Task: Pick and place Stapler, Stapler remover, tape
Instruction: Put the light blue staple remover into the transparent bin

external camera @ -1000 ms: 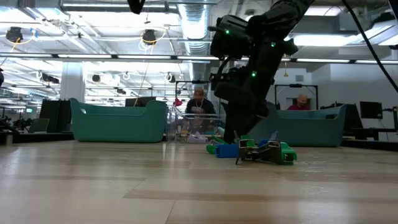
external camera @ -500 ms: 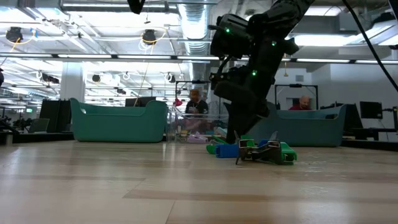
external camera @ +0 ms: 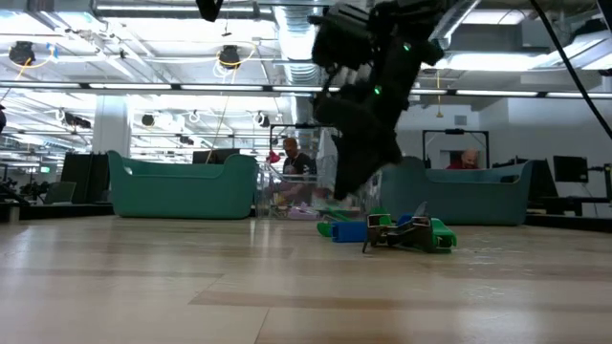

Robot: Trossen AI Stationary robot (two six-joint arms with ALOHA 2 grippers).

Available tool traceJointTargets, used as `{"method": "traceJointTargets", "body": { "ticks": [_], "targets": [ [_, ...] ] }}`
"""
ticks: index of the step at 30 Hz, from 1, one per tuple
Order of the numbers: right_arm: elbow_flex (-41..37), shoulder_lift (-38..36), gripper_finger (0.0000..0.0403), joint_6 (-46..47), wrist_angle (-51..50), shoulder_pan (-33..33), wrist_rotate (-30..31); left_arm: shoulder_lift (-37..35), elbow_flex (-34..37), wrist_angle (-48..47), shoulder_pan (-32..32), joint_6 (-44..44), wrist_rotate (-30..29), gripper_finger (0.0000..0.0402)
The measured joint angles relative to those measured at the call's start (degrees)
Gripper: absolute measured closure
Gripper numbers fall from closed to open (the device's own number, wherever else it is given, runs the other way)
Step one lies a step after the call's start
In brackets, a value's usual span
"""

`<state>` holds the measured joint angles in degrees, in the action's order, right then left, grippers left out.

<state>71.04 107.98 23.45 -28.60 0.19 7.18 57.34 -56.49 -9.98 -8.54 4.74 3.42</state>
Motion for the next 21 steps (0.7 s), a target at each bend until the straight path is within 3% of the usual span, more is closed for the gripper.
{"method": "traceJointTargets", "body": {
  "ticks": [9, 21],
  "targets": [
    [10.2, 0.0, 0.0355, -8.5, -8.3, -3.4, 0.2, 0.0, 0.0, 0.3, 0.0, 0.0, 0.0, 0.038],
    [17.3, 0.0, 0.0355, -15.9, -20.0, -13.3, 0.2, 0.0, 0.0, 0.7, 0.0, 0.0, 0.0, 0.038]
  ]
}}
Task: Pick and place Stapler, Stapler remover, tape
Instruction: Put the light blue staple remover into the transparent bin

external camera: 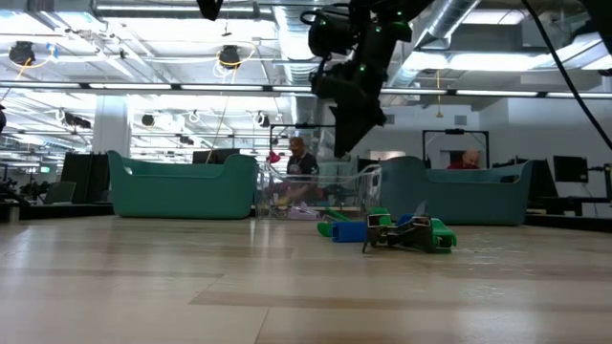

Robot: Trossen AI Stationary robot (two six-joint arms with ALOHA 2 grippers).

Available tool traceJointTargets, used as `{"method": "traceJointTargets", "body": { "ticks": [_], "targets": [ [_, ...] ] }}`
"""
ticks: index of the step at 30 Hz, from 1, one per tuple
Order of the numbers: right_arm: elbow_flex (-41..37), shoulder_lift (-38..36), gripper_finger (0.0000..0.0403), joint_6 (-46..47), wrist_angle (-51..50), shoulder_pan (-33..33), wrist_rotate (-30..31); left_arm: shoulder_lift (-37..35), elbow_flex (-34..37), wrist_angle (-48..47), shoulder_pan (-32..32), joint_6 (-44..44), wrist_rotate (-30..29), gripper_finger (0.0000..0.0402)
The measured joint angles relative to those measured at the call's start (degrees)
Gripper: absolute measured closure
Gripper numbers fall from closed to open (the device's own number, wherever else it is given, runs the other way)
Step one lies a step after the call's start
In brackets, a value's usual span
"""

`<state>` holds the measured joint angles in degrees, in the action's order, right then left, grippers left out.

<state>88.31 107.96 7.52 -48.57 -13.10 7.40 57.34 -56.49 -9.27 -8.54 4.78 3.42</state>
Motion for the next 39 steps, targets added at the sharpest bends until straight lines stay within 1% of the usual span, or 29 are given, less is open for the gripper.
{"method": "traceJointTargets", "body": {
  "ticks": [15, 23, 27, 31, 37, 39],
  "targets": [
    [10.2, 0.0, 0.0355, -7.6, -4.6, -7.1, 0.0, 0.0, 0.0, 0.3, 0.0, 0.0, 0.0, 0.038],
    [15.8, 0.0, 0.0355, -8.1, -4.7, -12.1, 0.0, 0.0, 0.0, 0.4, 0.0, 0.0, 0.0, 0.038],
    [16.4, 0.0, 0.0355, -8.1, -2.6, -14.8, -0.2, 0.0, 0.0, 0.4, 0.0, 0.0, 0.0, 0.038],
    [16.4, 0.3, 0.0355, -7.6, -0.9, -17.5, -3.1, 0.0, 0.0, 0.4, 0.0, 0.0, 0.0, 0.038],
    [16.5, 2.7, 0.0355, -5.8, 1.2, -19.5, -4.8, 0.0, 0.0, 0.4, 0.0, 0.0, 0.0, 0.038],
    [16.2, 3.3, 0.0355, -5.5, -0.3, -20.1, -6.2, 0.0, 0.0, 0.4, 0.0, 0.0, 0.0, 0.038]
  ]
}}
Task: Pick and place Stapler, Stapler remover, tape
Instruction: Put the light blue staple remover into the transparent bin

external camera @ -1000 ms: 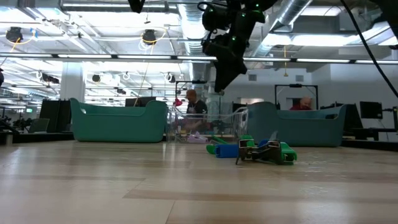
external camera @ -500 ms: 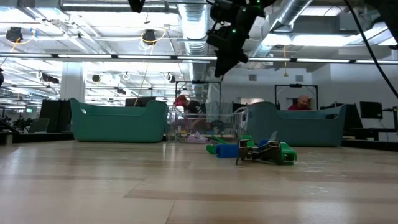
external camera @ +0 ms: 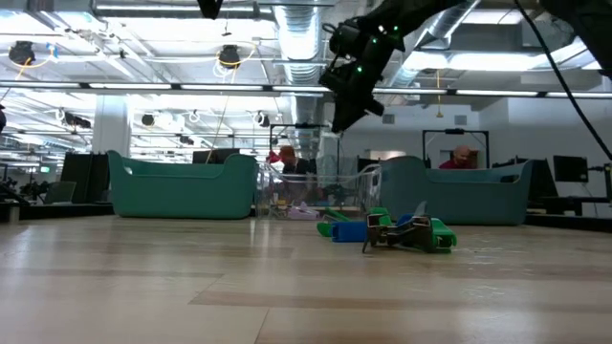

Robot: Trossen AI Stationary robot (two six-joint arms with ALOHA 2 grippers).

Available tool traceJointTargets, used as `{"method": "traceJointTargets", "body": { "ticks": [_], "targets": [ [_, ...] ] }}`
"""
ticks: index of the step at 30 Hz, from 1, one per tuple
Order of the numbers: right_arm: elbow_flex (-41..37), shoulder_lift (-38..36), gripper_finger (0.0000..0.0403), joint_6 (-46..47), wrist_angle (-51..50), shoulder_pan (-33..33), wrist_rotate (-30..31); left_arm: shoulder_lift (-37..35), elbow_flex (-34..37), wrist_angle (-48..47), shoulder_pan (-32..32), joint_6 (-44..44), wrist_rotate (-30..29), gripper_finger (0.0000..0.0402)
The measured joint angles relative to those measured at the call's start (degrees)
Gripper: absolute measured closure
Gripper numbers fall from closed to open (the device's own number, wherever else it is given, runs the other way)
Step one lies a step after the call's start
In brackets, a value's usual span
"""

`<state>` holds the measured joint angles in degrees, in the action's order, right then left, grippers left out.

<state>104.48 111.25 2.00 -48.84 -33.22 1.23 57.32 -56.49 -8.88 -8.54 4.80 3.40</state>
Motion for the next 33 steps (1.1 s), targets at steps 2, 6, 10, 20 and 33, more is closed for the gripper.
{"method": "traceJointTargets", "body": {
  "ticks": [2, 6, 10, 20, 33],
  "targets": [
    [0.2, 1.4, 0.0355, 0.0, 1.9, 0.5, -0.2, 0.0, 0.0, 0.0, 0.0, 0.0, 0.0, 0.038],
    [0.2, 3.6, 0.0355, 0.0, 2.0, 0.7, -1.4, 0.0, -0.1, 0.0, 0.0, 0.2, 0.0, 0.038],
    [0.1, 6.1, 0.0355, 0.0, 1.3, 1.4, -1.4, 0.0, -0.1, 0.0, 0.0, 0.2, 0.0, 0.038],
    [0.1, 8.2, 0.0355, 0.2, 0.5, 2.2, -1.6, 0.0, -0.1, 0.2, 0.0, 0.2, 0.0, 0.038],
    [0.1, 8.1, 0.0355, 5.1, -4.5, 2.5, -1.9, 0.0, -0.1, 0.4, 0.0, 0.2, 0.0, 0.038]
  ]
}}
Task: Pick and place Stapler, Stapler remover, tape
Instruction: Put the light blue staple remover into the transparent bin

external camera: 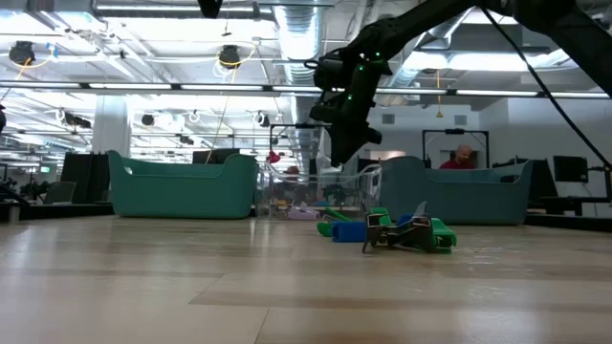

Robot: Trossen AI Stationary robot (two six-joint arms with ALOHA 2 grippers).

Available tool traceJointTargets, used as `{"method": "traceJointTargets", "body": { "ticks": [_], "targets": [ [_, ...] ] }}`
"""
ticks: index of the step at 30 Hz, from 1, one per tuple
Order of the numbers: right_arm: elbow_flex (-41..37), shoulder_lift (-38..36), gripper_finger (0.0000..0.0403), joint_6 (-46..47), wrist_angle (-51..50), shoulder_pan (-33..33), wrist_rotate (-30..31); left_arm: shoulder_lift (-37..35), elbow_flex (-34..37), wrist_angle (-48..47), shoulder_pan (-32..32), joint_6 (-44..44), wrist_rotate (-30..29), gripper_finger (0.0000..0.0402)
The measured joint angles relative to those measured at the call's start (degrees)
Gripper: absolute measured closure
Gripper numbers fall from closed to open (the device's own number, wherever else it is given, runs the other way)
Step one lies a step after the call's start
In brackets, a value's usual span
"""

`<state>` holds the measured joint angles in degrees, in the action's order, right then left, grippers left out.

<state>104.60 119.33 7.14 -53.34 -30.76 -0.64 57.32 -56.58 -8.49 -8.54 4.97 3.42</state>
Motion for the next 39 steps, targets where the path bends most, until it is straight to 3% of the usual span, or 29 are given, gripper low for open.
{"method": "traceJointTargets", "body": {
  "ticks": [18, 27, 39],
  "targets": [
    [-0.1, 0.0, 0.0355, -0.1, 1.7, -0.1, 0.0, 0.0, 0.1, 0.0, 0.0, 0.0, 0.0, 0.038],
    [-5.5, 0.1, 0.0355, 2.0, 3.0, 0.4, 0.6, 0.0, 0.1, 0.0, 0.0, 0.0, 0.0, 0.038],
    [-5.8, 0.1, 0.0346, 2.0, 3.9, 0.4, 0.7, 0.0, 0.1, 0.0, 0.0, 0.0, 0.0, 0.038]
  ]
}}
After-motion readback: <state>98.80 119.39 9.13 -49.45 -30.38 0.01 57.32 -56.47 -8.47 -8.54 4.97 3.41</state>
